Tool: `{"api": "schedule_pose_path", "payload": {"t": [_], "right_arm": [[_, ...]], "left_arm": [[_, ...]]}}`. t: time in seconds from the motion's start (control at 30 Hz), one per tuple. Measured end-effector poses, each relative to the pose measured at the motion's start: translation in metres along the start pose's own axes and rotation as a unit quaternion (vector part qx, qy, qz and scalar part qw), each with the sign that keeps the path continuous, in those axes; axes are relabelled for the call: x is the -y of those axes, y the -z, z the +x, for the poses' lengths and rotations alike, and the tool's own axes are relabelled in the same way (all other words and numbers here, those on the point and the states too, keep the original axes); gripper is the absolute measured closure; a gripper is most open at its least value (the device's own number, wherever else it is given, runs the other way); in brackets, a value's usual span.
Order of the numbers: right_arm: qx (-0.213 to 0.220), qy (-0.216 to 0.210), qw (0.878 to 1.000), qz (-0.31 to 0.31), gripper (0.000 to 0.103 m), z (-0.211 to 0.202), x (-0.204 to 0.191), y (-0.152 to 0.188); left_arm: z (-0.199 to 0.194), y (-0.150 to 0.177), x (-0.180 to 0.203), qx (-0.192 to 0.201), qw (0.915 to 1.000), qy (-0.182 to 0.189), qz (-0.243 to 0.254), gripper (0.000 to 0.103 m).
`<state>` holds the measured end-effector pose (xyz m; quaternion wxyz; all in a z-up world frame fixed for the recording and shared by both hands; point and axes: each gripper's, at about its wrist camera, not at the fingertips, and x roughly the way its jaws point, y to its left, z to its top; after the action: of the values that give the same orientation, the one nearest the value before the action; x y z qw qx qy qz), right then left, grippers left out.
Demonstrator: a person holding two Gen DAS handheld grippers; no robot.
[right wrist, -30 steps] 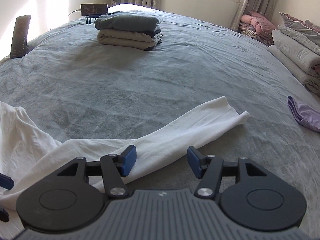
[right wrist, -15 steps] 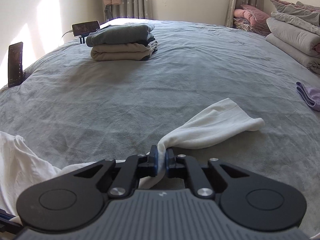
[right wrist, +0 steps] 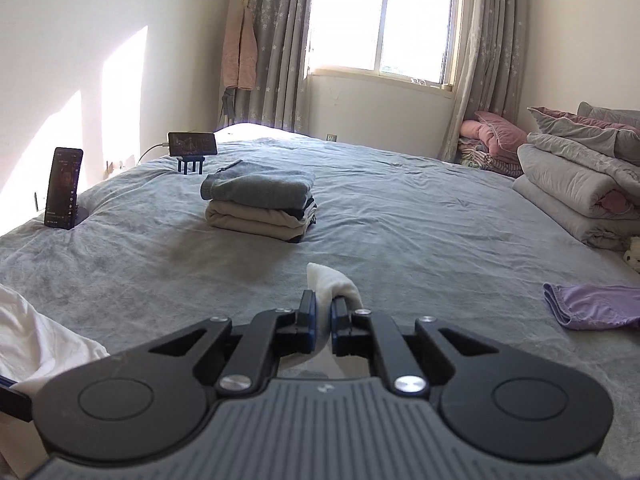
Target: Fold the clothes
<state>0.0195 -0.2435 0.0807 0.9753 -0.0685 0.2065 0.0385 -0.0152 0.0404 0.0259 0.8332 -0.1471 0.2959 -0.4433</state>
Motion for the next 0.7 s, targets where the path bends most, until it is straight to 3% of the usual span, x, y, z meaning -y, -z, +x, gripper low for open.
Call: {"api": "schedule_pose_path", "payload": {"t": [0.17, 0.33, 0.47, 0.7], "right_arm": [[0.012, 0.011, 0.999, -0.028, 0.095, -0.027, -0.009, 0.007], [-0.009, 0.036, 0.997, -0.069, 0.095, -0.045, -0.021, 0.035], [-0.046, 0.053, 0.992, -0.103, 0.095, -0.049, -0.03, 0.063], [-0.145, 0.035, 0.987, -0.064, 0.094, -0.038, -0.021, 0.097]], "left_arm": [[-0.005, 0.011, 0.015, -0.028, 0.9987, 0.023, 0.037, 0.1], [0.006, 0.03, 0.016, -0.071, 0.9962, 0.022, 0.045, 0.1], [0.021, 0.043, 0.005, -0.113, 0.9933, 0.014, 0.022, 0.099], [0.029, 0.056, 0.002, -0.163, 0.9861, -0.009, 0.034, 0.099]]}}
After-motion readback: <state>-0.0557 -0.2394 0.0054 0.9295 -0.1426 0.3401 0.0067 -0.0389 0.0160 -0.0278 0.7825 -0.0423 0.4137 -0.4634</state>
